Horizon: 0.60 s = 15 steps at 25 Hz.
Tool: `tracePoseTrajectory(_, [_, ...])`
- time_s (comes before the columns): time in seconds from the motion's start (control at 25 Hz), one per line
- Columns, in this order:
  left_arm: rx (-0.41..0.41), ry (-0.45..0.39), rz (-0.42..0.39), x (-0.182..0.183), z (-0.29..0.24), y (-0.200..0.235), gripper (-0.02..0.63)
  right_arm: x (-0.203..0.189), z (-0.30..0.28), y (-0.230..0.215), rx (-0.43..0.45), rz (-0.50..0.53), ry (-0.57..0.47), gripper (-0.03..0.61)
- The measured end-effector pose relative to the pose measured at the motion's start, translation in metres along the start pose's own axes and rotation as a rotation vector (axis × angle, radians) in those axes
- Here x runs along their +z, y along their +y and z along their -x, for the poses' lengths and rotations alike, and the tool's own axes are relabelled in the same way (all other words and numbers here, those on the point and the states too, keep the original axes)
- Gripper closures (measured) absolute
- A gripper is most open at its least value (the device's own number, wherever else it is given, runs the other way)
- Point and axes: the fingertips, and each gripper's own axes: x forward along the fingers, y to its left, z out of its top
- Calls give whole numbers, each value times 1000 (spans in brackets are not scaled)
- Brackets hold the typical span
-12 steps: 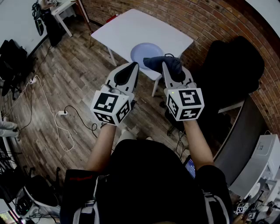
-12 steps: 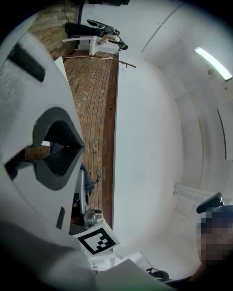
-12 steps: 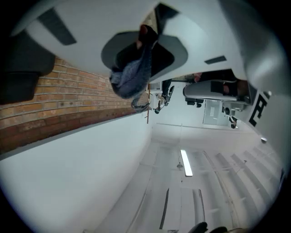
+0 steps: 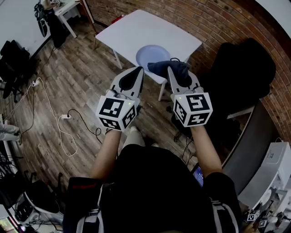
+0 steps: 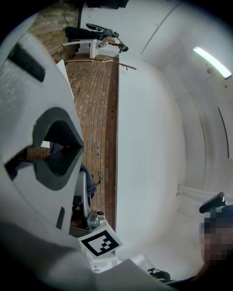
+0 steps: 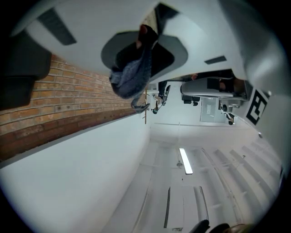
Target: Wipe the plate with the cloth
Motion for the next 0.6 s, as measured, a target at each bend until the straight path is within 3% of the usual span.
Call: tracePoseTrajectory(0.6, [19, 15, -6, -3, -38, 44, 594, 2, -48, -24, -9, -6, 0, 537])
